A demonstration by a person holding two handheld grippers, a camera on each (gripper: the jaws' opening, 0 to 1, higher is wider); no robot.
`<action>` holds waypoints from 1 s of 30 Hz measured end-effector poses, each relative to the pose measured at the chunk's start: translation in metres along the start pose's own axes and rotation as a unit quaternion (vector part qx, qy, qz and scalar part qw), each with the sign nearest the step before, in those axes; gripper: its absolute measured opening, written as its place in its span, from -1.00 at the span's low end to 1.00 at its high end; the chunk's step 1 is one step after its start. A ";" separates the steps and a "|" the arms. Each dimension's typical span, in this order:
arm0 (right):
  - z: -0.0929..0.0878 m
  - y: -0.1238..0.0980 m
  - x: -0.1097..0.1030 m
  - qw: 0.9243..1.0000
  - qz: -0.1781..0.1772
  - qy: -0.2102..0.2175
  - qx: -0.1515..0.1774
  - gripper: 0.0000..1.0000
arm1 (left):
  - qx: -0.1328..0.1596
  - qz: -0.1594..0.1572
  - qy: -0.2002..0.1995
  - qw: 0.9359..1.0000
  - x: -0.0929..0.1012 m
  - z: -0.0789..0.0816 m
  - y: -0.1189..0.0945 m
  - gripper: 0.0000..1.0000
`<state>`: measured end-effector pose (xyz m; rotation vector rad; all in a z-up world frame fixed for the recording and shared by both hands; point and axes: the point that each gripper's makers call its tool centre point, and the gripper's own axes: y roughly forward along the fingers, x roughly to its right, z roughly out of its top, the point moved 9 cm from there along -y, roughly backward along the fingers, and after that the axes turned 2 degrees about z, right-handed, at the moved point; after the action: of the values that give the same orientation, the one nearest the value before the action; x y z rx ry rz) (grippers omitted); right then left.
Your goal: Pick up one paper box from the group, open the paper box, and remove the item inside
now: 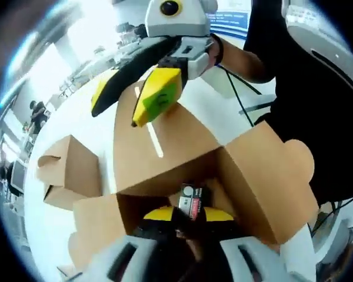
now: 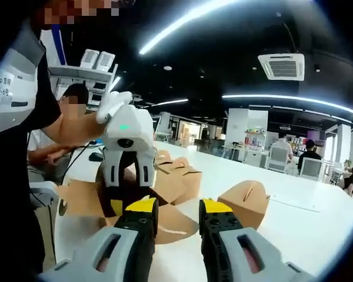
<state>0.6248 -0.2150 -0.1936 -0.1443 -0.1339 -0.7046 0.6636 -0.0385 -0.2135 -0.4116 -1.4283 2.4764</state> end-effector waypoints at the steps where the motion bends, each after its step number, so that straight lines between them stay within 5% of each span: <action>1: 0.001 0.000 0.000 1.000 0.000 -0.001 0.001 -0.42 | 0.006 0.002 0.000 1.000 0.001 0.001 -0.003 -0.63; 12: 0.017 -0.003 -0.008 1.000 -0.008 -0.014 0.013 -0.42 | 0.052 0.065 -0.045 0.995 0.007 -0.002 -0.025 -0.63; 15: 0.021 -0.007 -0.012 1.000 -0.011 -0.016 0.015 -0.42 | 0.073 0.088 -0.065 0.991 0.011 -0.002 -0.032 -0.63; 20: 0.028 -0.014 -0.019 1.000 -0.017 -0.018 0.019 -0.42 | 0.149 0.126 -0.092 0.976 0.017 0.004 -0.049 -0.63; 25: 0.033 -0.019 -0.025 0.999 -0.028 -0.022 0.021 -0.42 | 0.203 0.187 -0.154 0.949 0.022 -0.001 -0.063 -0.63; 30: 0.034 -0.023 -0.029 0.999 -0.039 -0.013 0.029 -0.42 | 0.269 0.227 -0.224 0.909 0.028 -0.010 -0.069 -0.63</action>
<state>0.5852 -0.2082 -0.1629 -0.0932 -0.1851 -0.7764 0.6466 0.0129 -0.1620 -0.0530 -0.7427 3.3625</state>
